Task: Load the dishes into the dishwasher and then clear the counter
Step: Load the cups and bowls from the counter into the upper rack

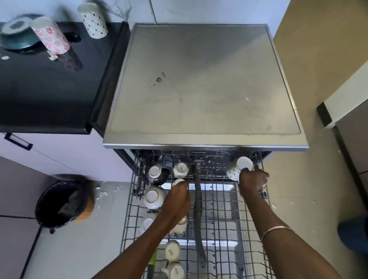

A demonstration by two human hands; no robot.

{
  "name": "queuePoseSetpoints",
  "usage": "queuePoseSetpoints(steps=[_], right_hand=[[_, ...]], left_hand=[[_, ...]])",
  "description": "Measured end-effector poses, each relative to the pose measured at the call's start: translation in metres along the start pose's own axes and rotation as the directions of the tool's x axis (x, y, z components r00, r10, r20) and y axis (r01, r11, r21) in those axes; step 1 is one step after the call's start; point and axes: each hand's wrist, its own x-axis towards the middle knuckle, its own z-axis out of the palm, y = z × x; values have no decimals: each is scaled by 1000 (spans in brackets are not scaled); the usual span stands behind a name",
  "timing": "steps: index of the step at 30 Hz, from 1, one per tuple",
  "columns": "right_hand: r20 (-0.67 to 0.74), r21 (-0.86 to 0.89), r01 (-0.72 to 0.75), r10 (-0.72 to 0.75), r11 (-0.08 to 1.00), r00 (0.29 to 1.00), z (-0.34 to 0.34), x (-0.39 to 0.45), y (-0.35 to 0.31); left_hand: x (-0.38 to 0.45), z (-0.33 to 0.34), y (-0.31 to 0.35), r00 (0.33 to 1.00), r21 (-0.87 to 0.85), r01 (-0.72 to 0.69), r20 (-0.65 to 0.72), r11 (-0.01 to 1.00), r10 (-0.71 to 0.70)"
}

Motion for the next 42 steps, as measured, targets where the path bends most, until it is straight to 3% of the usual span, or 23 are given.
queuePoseSetpoints(steps=[8,15,21,27,33,38,42], right_hand=[[-212,205,257,-214,944,954,-81,-78,-52],[-195,207,429,-392,879,899,-97,-124,-148],[-13,195,515,-523,835,852,-11,-190,-226],[203,171,633,-655,755,728,107,-255,-280],[329,71,689,-669,721,666,205,-305,-338],[374,56,773,-731,632,570,269,-327,-394],[371,6,823,-765,568,526,313,-318,-436]], left_hand=[[-27,-78,52,998,13,-24,-56,1000,25],[-16,-147,71,980,17,-53,-192,998,56],[9,-217,21,947,2,-39,-319,999,37],[63,-311,-59,906,47,-30,-421,998,47],[106,-387,-141,919,27,21,-393,999,-8],[136,-420,-188,919,-13,49,-391,999,-51],[162,-431,-207,913,25,10,-408,1000,1]])
